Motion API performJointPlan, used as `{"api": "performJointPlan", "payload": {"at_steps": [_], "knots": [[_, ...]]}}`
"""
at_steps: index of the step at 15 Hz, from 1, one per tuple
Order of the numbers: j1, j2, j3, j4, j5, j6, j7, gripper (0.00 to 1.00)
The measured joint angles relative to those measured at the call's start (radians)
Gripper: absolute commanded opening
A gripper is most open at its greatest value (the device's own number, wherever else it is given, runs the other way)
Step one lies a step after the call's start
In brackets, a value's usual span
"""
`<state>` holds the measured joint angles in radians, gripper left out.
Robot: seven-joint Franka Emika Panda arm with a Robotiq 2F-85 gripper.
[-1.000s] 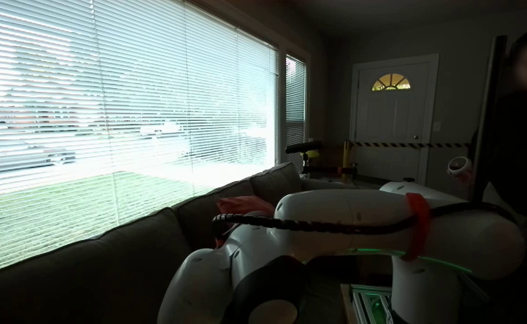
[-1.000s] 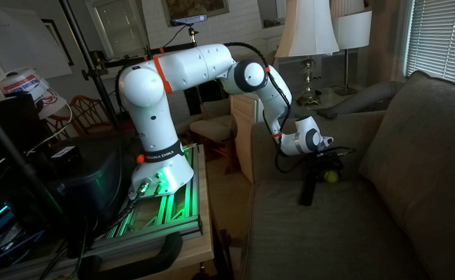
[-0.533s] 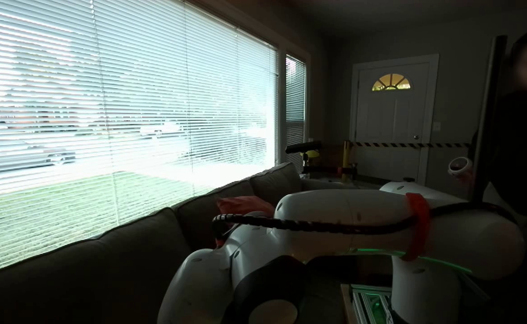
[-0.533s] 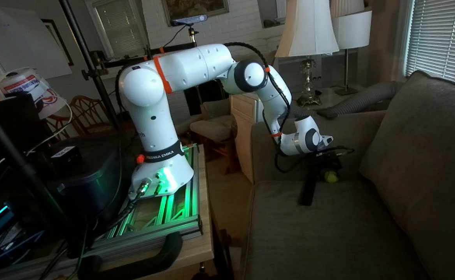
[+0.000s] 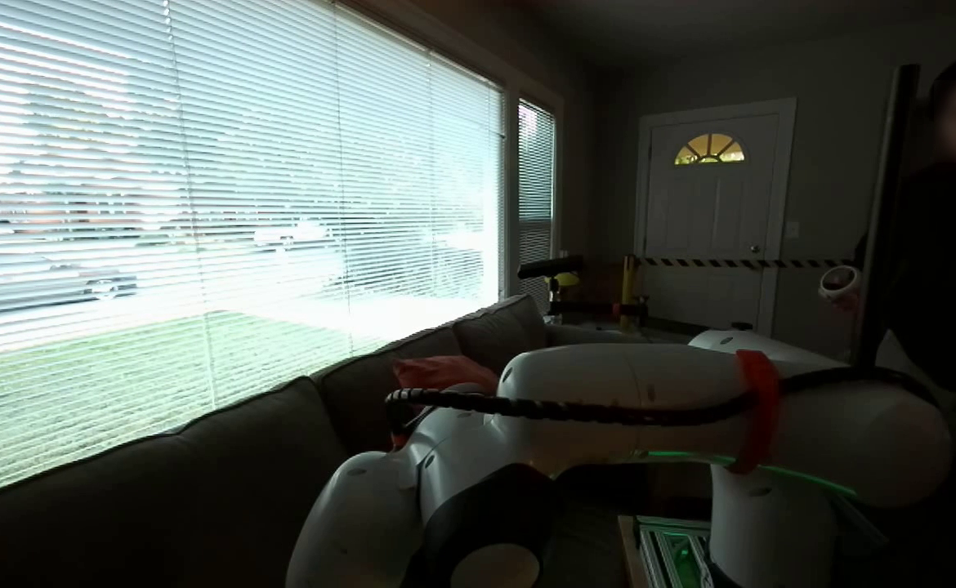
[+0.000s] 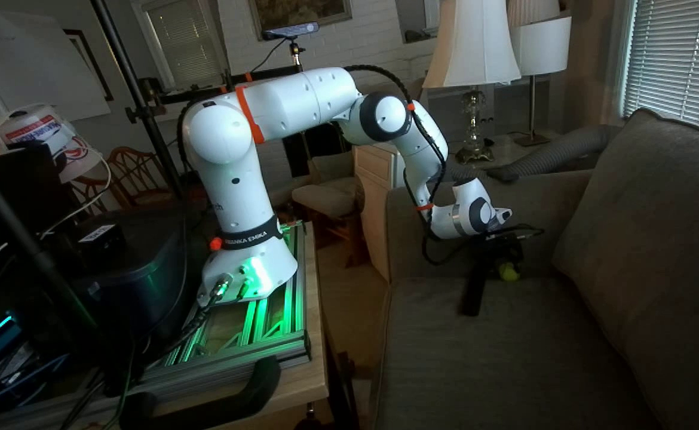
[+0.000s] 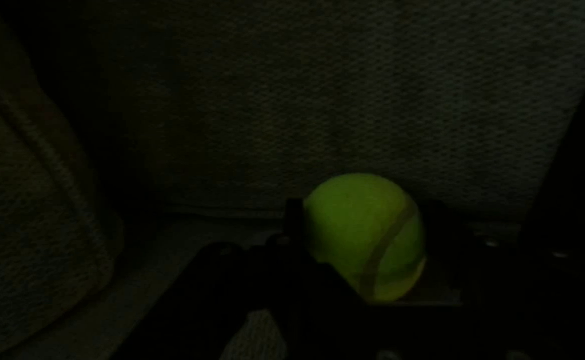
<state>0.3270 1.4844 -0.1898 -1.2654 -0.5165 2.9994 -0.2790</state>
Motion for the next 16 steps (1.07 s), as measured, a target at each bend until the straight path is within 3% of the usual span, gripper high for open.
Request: {"api": "performJointPlan", "payload": {"at_steps": [8, 16], "knots": [[-0.042, -0.019, 0.021, 0.002, -0.002, 0.000, -0.075, 0.36], [-0.110, -0.162, 0.052, -0.086, -0.007, -0.021, -0.242, 0.36]]}}
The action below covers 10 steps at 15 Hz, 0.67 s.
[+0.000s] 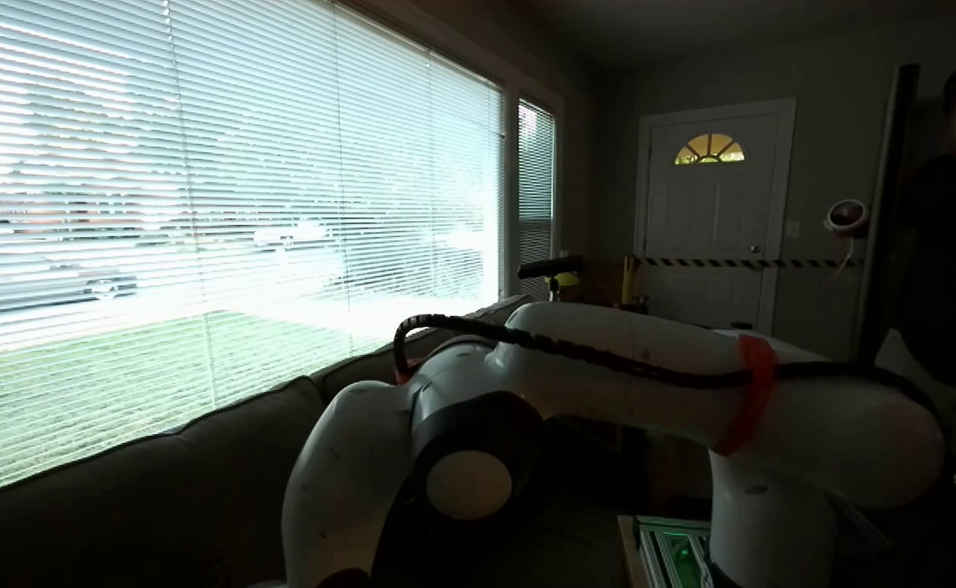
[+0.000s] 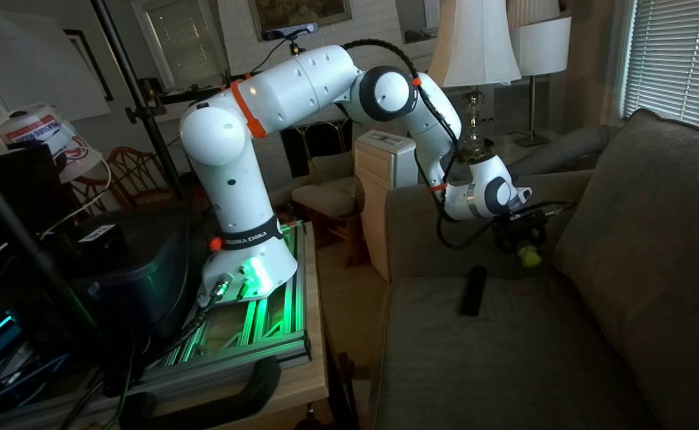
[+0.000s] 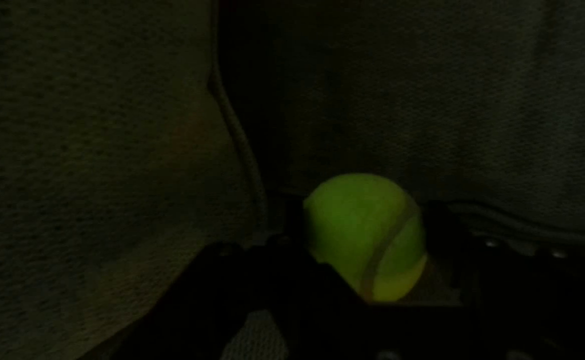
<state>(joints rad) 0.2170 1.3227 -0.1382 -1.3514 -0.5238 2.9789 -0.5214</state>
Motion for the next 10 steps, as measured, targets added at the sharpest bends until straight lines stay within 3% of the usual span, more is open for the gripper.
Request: {"api": "performJointPlan", "payload": {"at_steps": [10], "knots": [[-0.198, -0.283, 0.230, -0.137, -0.013, -0.295, -0.532, 0.36]]}}
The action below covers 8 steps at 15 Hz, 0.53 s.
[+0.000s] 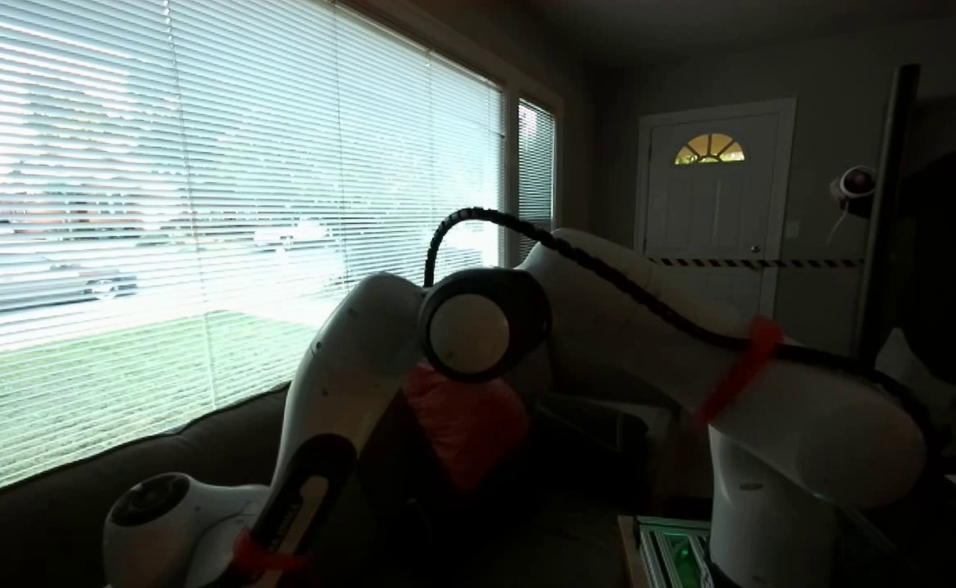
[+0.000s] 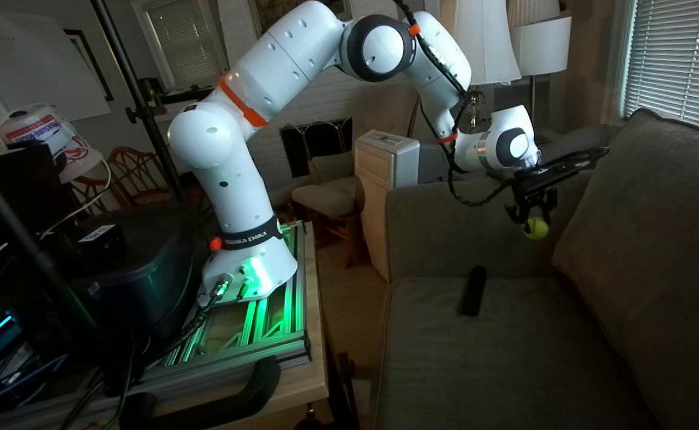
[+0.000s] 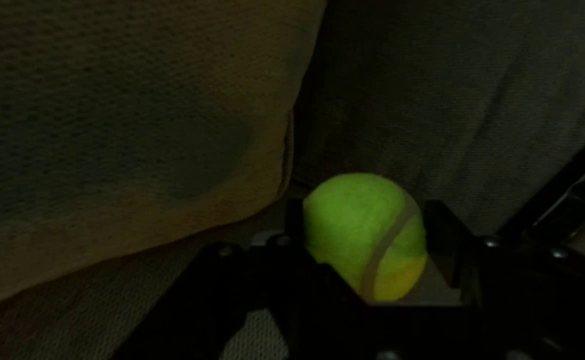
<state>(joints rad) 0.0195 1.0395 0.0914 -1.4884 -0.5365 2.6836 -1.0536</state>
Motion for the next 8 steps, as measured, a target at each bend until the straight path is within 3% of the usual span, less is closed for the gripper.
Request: {"api": "performJointPlan", "payload": {"at_steps": [4, 8], "knots": [[-0.054, -0.077, 0.070, -0.029, 0.060, -0.105, -0.220, 0.36], [-0.091, -0.129, 0.098, -0.036, 0.149, -0.179, -0.402, 0.36]]}}
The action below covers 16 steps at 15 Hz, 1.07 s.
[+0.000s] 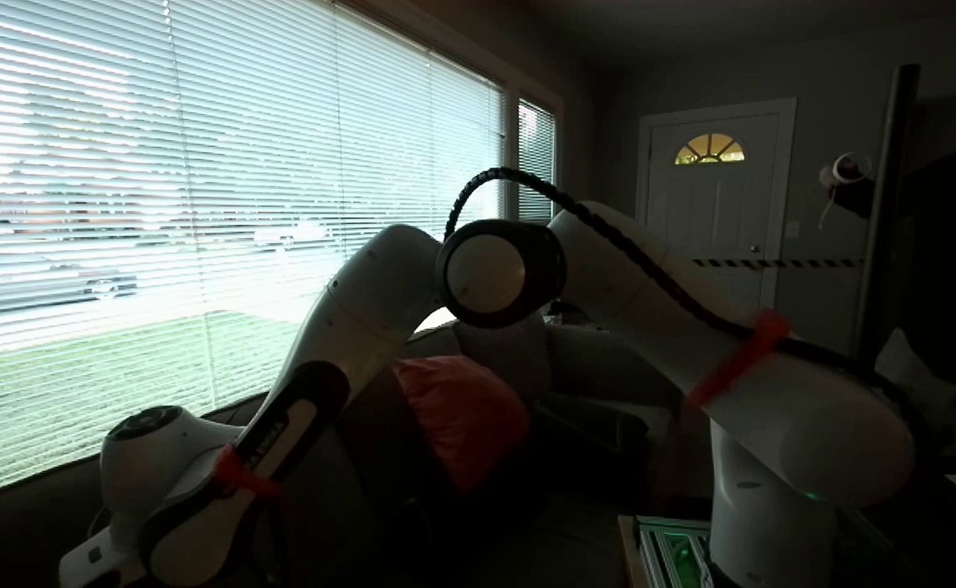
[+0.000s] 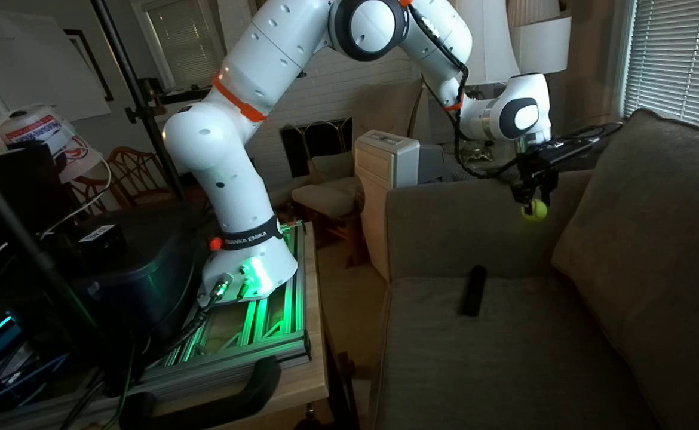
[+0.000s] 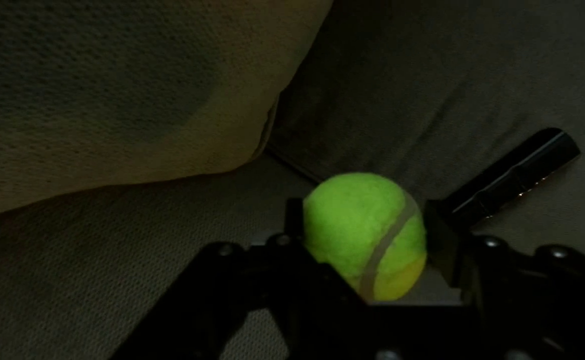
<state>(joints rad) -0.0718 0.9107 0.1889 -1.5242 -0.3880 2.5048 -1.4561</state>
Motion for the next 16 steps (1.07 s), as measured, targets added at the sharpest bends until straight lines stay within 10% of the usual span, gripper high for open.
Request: {"api": "performJointPlan", "payload": {"at_steps": [5, 6, 10, 11, 16], "knots": [[-0.030, -0.043, 0.008, 0.014, 0.065, -0.068, -0.184, 0.36], [-0.030, -0.049, 0.006, 0.025, 0.067, -0.079, -0.203, 0.61], [-0.028, -0.055, 0.001, 0.057, 0.082, -0.083, -0.221, 0.61], [-0.028, -0.055, 0.000, 0.057, 0.083, -0.083, -0.221, 0.36], [-0.020, -0.055, -0.020, 0.071, 0.081, -0.067, -0.259, 0.36]]}}
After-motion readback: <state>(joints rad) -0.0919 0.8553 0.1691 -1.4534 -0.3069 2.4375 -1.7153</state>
